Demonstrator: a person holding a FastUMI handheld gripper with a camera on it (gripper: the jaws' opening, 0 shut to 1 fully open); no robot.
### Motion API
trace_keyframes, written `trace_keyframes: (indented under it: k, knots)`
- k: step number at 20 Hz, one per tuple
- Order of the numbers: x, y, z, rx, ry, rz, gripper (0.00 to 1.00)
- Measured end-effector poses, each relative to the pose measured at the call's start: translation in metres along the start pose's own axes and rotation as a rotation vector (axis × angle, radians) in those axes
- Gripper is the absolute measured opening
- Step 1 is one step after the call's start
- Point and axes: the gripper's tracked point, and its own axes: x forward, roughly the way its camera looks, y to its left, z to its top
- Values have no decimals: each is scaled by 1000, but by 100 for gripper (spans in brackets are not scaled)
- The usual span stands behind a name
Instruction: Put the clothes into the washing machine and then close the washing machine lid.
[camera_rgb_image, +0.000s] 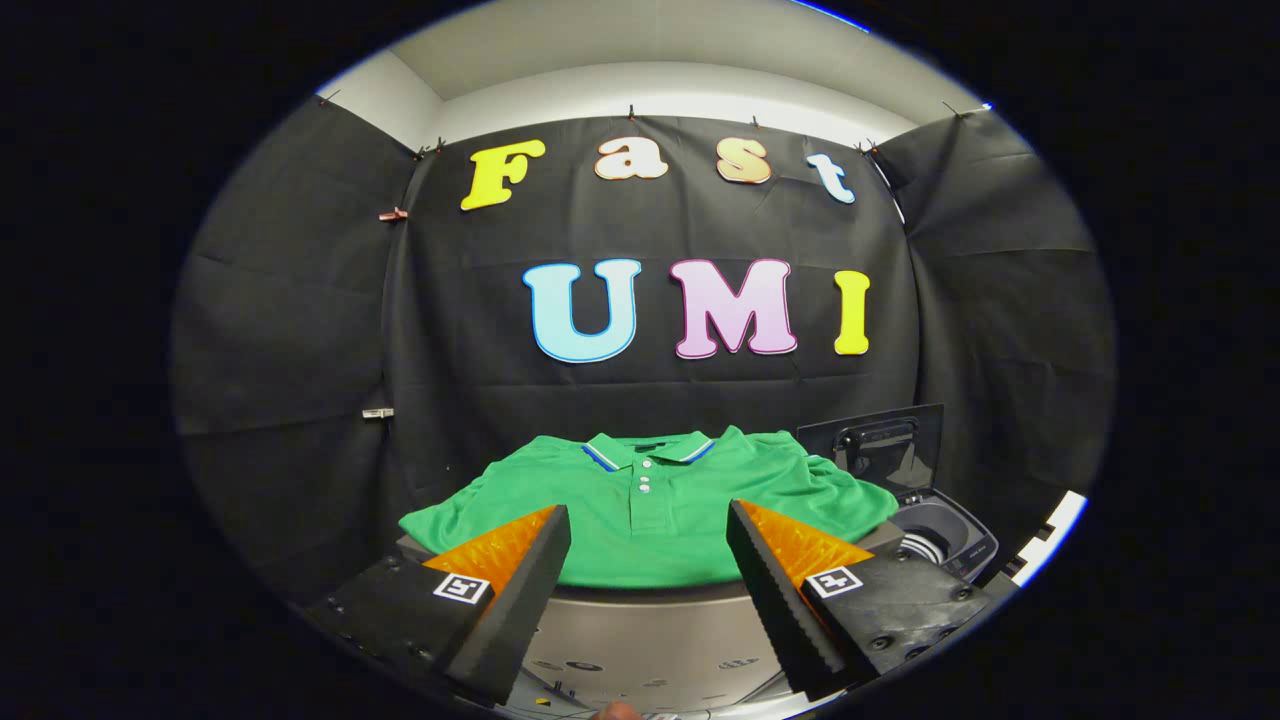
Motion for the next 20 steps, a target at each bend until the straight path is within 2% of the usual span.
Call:
trace_keyframes:
  k: [8, 11, 15, 18, 20]
  knots:
    - [87, -2, 17, 11, 172, -19, 99]
    - [118, -7, 8, 31, 291, -42, 99]
    - [150, -12, -19, -27, 480, -58, 99]
    - [164, -17, -33, -82, 600, -73, 100]
    - [162, -17, -41, -76, 686, -71, 100]
